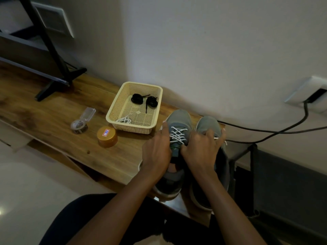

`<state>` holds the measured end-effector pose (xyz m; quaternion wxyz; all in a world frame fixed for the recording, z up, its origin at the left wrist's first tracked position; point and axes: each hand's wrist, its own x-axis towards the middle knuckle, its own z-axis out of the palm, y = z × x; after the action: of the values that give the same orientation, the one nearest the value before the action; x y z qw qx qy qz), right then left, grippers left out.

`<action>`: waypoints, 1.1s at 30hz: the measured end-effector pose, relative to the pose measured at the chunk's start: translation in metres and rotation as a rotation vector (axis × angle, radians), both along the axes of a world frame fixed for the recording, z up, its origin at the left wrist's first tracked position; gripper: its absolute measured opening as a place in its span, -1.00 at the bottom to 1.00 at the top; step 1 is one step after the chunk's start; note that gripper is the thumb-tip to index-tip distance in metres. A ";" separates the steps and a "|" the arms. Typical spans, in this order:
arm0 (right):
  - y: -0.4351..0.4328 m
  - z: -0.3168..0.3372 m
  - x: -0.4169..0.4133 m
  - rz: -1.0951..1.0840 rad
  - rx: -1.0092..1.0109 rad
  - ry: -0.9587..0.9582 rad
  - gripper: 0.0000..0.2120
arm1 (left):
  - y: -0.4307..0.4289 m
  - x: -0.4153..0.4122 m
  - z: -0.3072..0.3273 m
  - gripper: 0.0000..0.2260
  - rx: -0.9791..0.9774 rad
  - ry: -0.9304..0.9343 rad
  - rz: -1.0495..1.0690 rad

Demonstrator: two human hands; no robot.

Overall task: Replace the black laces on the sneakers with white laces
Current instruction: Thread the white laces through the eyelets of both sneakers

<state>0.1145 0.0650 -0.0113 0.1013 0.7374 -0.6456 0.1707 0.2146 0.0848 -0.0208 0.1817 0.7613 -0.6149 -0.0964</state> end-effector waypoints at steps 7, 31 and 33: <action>0.000 0.000 -0.006 -0.028 0.038 -0.046 -0.76 | -0.001 0.001 0.000 -0.39 0.049 0.001 0.016; -0.010 0.117 -0.045 0.465 0.540 -0.822 -0.85 | 0.006 0.051 0.117 -0.91 -0.152 0.530 -0.209; 0.000 0.127 -0.036 0.498 0.511 -0.892 -0.90 | 0.011 0.042 0.129 -0.92 -0.213 0.577 -0.267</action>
<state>0.0786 0.0651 0.1154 -0.4059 0.7249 -0.4534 0.3227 0.2566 0.0954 0.1087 0.4127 0.5921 -0.6389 -0.2661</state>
